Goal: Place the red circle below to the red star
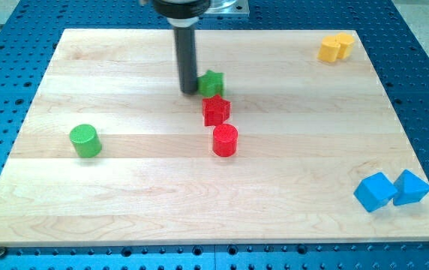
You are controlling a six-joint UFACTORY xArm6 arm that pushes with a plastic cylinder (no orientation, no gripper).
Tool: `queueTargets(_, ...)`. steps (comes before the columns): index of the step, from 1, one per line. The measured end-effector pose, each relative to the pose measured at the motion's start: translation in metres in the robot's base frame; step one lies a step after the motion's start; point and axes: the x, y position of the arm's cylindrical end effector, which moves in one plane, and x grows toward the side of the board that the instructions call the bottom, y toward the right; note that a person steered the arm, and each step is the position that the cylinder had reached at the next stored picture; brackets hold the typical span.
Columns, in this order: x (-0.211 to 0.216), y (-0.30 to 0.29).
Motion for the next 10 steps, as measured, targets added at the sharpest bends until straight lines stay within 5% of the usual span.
queueTargets(2,0.000,0.020)
queueTargets(4,0.013,-0.071)
queueTargets(5,0.001,-0.071)
queueTargets(6,0.060,-0.054)
queueTargets(10,0.074,0.018)
